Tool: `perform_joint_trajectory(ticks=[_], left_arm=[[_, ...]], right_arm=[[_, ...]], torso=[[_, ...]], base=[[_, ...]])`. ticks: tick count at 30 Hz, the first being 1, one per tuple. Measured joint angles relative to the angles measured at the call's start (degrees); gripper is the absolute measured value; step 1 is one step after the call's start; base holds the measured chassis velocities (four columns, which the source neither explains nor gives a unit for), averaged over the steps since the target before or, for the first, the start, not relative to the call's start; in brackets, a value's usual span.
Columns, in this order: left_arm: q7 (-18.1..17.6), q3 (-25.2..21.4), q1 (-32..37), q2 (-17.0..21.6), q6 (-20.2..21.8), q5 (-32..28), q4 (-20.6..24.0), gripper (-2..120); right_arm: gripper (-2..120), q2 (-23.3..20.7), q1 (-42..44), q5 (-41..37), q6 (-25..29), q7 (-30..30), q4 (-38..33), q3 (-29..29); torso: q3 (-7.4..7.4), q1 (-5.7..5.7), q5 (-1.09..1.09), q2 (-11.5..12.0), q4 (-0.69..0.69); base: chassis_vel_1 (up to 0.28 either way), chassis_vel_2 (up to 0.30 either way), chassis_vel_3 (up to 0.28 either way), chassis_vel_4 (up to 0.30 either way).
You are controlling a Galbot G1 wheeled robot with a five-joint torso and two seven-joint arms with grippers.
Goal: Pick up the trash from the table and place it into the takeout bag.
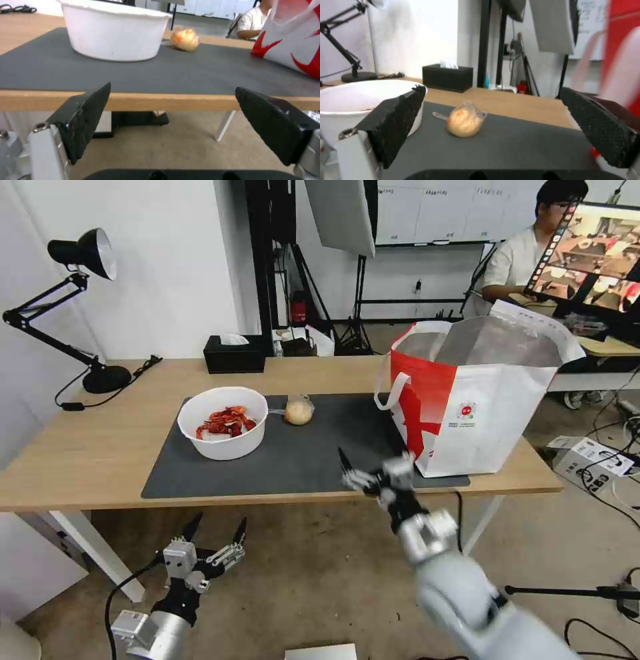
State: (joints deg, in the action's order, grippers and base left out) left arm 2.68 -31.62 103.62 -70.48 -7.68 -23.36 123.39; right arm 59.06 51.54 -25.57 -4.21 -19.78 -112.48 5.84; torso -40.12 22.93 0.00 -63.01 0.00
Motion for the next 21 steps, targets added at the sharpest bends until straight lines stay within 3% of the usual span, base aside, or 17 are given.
perform_joint_trajectory(ticks=[7, 10, 14, 17, 18, 21], left_arm=[[-0.05, -0.83, 0.10, -0.35, -0.04, -0.31, -0.17, 100], [-0.06, -1.46, 0.12, -0.21, -0.06, -0.97, -0.16, 100], [-0.06, -1.60, 0.12, -0.16, -0.06, -1.12, -0.16, 100], [-0.13, -1.95, 0.05, -0.13, -0.54, -1.35, -0.86, 100], [-0.13, -1.95, 0.05, -0.13, -0.54, -1.35, -0.86, 100], [-0.16, -2.46, 0.06, 0.05, -0.78, -1.83, -1.03, 100]], right_arm=[[100, 5.23, -13.36, -3.37, -3.83, -3.67, 10.09, 7.74], [100, 9.07, -20.46, -3.35, -6.24, -4.66, 18.63, 11.27], [100, 10.10, -22.21, -3.35, -7.09, -4.76, 20.73, 11.98], [100, 15.58, -28.97, -4.49, -9.22, -4.87, 31.94, 14.35], [100, 15.58, -28.97, -4.49, -9.22, -4.87, 31.94, 14.35], [100, 20.75, -33.28, -8.47, -12.86, -4.30, 41.01, 14.75]], torso=[[0.01, 0.00, 0.02, 0.00, 0.00], [0.00, 0.00, 0.02, 0.00, -0.01], [0.00, 0.00, 0.01, 0.00, 0.00], [0.01, 0.00, 0.02, 0.00, 0.00], [0.01, 0.00, 0.02, 0.00, 0.00], [0.01, -0.01, 0.02, -0.01, 0.00]], base=[[0.000, 0.000, 0.000, 0.000], [0.000, 0.000, 0.000, 0.000], [0.000, 0.000, 0.000, 0.000], [0.000, 0.000, 0.000, 0.000], [0.000, 0.000, 0.000, 0.000], [0.000, 0.000, 0.000, 0.000]])
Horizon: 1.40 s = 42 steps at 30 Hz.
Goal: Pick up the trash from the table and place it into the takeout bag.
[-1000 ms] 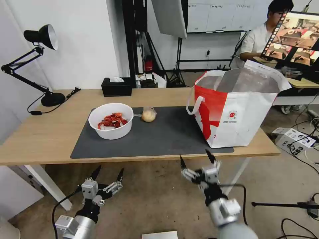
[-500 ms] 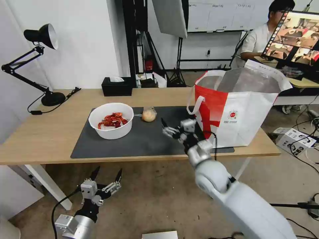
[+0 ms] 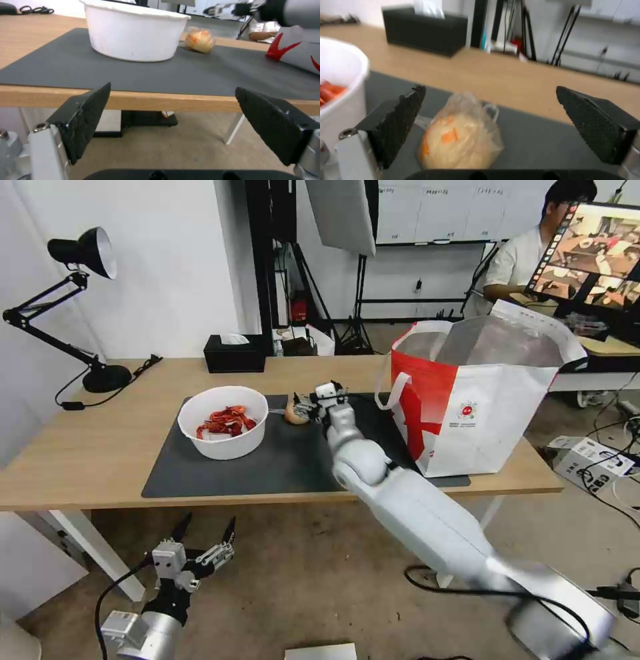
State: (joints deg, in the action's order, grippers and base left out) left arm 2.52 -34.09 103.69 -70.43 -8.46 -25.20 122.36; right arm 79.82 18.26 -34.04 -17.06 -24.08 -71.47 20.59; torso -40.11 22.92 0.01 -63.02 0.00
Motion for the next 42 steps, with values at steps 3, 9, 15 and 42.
perform_joint_trajectory(ticks=[3, 9, 15, 42], left_arm=[[-0.02, -0.36, -0.04, 0.38, -0.07, -0.47, -0.06, 100], [0.00, -0.53, -0.07, 0.37, -0.17, -0.76, -0.06, 100], [0.02, -0.77, 0.22, 0.15, -0.50, -0.77, -0.08, 100], [0.34, -2.27, 2.97, -1.58, -1.27, 0.16, 2.37, 100]], right_arm=[[100, 2.28, -1.54, -0.22, -0.78, 1.50, 4.37, 0.28], [100, 5.34, -3.16, 0.95, -2.05, 3.36, 9.60, 0.64], [100, 7.52, -3.21, 3.99, -3.91, 4.12, 13.13, 0.71], [68, 6.54, -0.51, 5.61, -3.60, 1.90, 11.82, 0.19]], torso=[[0.00, 0.00, 0.00, 0.00, 0.00], [0.00, 0.00, 0.00, 0.00, 0.00], [0.01, 0.00, -0.01, 0.00, 0.00], [0.01, -0.01, -0.02, 0.00, 0.00]], base=[[0.000, 0.000, 0.000, 0.000], [0.000, 0.000, 0.000, 0.000], [0.000, 0.000, 0.000, 0.000], [0.000, 0.000, 0.000, 0.000]])
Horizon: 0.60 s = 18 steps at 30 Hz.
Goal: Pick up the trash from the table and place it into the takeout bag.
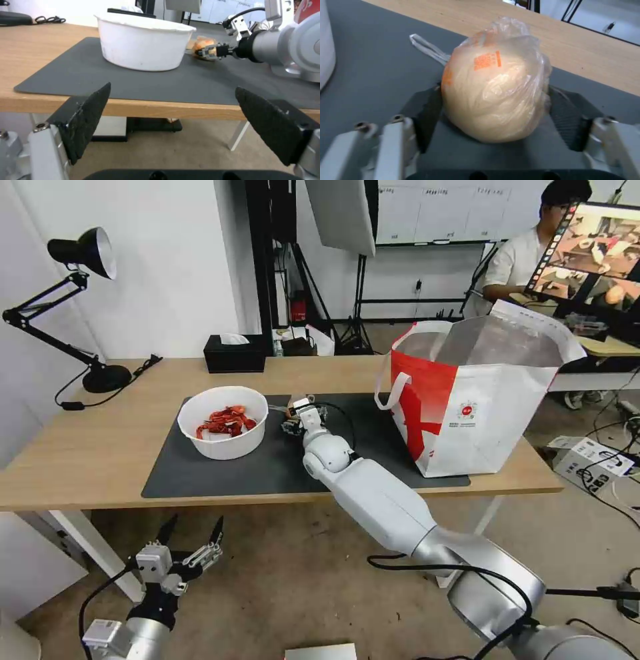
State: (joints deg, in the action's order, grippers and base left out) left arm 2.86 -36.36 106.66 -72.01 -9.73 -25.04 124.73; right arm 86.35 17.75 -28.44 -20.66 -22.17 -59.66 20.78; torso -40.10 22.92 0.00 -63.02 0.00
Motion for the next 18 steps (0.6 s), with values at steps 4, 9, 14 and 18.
perform_joint_trajectory(ticks=[4, 9, 14, 18], left_arm=[[0.02, -0.10, 0.44, -0.34, -0.12, 0.34, 0.47, 100], [0.03, -0.28, 0.77, -0.46, -0.22, 0.47, 0.95, 100], [0.04, -0.39, 1.02, -0.47, -0.23, 0.54, 1.39, 100], [0.05, -0.35, 1.02, -0.50, -0.23, 0.67, 1.40, 100]], right_arm=[[54, -0.47, 0.12, -0.07, 0.00, 0.00, -0.24, 0.02], [39, -1.08, 0.41, -0.22, 0.01, 0.00, -0.71, 0.02], [19, -1.95, 1.04, -1.22, 0.02, -0.10, -2.02, 0.02], [8, -3.19, 1.75, -2.58, 1.20, -0.22, -4.18, -0.16]], torso=[[0.00, 0.00, 0.00, 0.00, 0.00], [0.00, 0.00, 0.00, 0.00, 0.00], [0.00, 0.00, 0.00, 0.00, 0.00], [0.00, 0.00, 0.00, 0.00, 0.00]], base=[[0.000, 0.000, 0.000, 0.000], [0.000, 0.000, 0.000, 0.000], [0.000, 0.000, 0.000, 0.000], [0.000, 0.000, 0.000, 0.000]])
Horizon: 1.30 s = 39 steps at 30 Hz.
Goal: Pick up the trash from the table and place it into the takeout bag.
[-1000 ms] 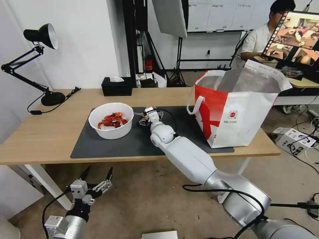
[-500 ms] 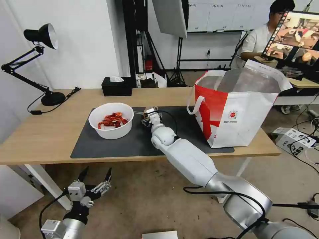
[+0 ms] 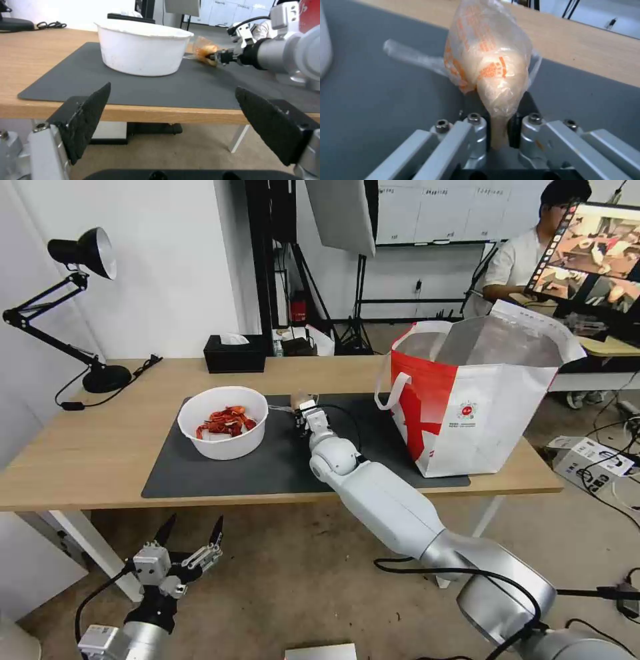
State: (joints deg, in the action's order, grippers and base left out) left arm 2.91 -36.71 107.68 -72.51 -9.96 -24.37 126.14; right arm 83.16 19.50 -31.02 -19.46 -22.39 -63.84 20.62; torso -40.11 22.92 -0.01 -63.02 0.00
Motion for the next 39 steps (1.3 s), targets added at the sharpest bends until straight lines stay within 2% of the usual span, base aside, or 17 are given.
perform_joint_trajectory(ticks=[3, 5, 6, 8, 9, 11, 13, 16, 17, 19, 24, 28, 35, 39], left_arm=[[0.00, 0.29, -0.04, -0.11, 0.00, 0.34, 0.00, 100], [0.01, 0.82, -0.29, -0.17, -0.02, 0.64, -0.31, 100], [0.01, 0.82, -0.29, -0.17, -0.02, 0.64, -0.31, 100], [0.00, 1.19, -0.62, -0.09, -0.04, 0.73, -0.61, 100], [0.00, 1.19, -0.62, -0.09, -0.04, 0.73, -0.61, 100], [-0.03, 1.56, -1.01, 0.20, -0.05, 0.75, -0.82, 100], [-0.04, 1.67, -1.10, 0.29, -0.05, 0.75, -0.89, 100], [-0.09, 2.09, -1.33, 0.63, -0.05, 0.75, -1.27, 100], [-0.09, 2.09, -1.33, 0.63, -0.05, 0.75, -1.27, 100], [-0.11, 2.38, -1.37, 0.72, -0.05, 0.82, -1.41, 100], [-0.14, 2.72, -1.38, 0.84, -0.01, 0.97, -1.44, 100], [-0.18, 2.92, -1.34, 0.86, 0.11, 1.08, -1.31, 100], [-0.22, 3.03, -1.31, 0.89, 0.13, 1.16, -1.27, 100], [-0.23, 3.40, -1.45, 0.92, 0.15, 1.26, -1.29, 100]], right_arm=[[4, -1.95, 1.42, -0.71, 2.28, -0.76, -4.16, -0.60], [4, -5.89, 4.38, 0.12, 4.10, -2.39, -12.19, -1.60], [4, -5.89, 4.38, 0.12, 4.10, -2.39, -12.19, -1.60], [4, -9.31, 7.04, 0.77, 5.44, -3.79, -18.75, -2.69], [4, -9.31, 7.04, 0.77, 5.44, -3.79, -18.75, -2.69], [4, -12.35, 10.41, 1.44, 6.87, -5.23, -25.60, -4.22], [4, -13.29, 11.51, 2.00, 7.41, -5.52, -27.68, -4.86], [4, -16.45, 15.16, 4.52, 10.35, -6.97, -37.06, -8.11], [4, -16.45, 15.16, 4.52, 10.35, -6.97, -37.06, -8.11], [4, -18.23, 15.12, 5.01, 11.38, -8.09, -41.36, -9.80], [3, -20.30, 12.13, 5.40, 11.79, -9.94, -43.42, -11.28], [3, -22.66, 6.81, 3.35, 5.45, -17.91, -41.69, -13.15], [3, -26.20, 5.14, 0.72, -0.54, -21.18, -39.89, -14.76], [14, -27.19, 5.13, 0.69, -4.31, -22.96, -39.95, -14.94]], torso=[[0.00, 0.00, 0.00, 0.00, -0.01], [0.00, 0.00, -0.01, 0.00, 0.01], [0.00, 0.00, -0.01, 0.00, 0.01], [0.00, 0.00, 0.00, 0.00, 0.01], [0.00, 0.00, 0.00, 0.00, 0.01], [0.00, 0.00, -0.01, 0.00, 0.02], [0.00, 0.00, -0.02, 0.00, 0.02], [0.00, -0.01, -0.01, 0.00, 0.02], [0.00, -0.01, -0.01, 0.00, 0.02], [0.01, -0.01, 0.00, -0.01, 0.01], [0.01, -0.01, 0.00, 0.00, 0.01], [0.00, -0.01, 0.00, 0.00, 0.00], [0.00, 0.00, -0.01, 0.00, 0.01], [0.00, 0.00, 0.00, 0.00, 0.01]], base=[[0.000, 0.000, 0.000, 0.000], [0.000, 0.000, 0.000, 0.000], [0.000, 0.000, 0.000, 0.000], [0.000, 0.000, 0.000, 0.000], [0.000, 0.000, 0.000, 0.000], [0.000, 0.000, 0.000, 0.000], [0.000, 0.000, 0.000, 0.000], [0.000, 0.000, 0.000, 0.000], [0.000, 0.000, 0.000, 0.000], [0.000, 0.000, 0.000, 0.000], [0.000, 0.000, 0.000, 0.000], [0.000, 0.000, 0.000, 0.000], [0.000, 0.000, 0.000, 0.000], [0.000, 0.000, 0.000, 0.000]])
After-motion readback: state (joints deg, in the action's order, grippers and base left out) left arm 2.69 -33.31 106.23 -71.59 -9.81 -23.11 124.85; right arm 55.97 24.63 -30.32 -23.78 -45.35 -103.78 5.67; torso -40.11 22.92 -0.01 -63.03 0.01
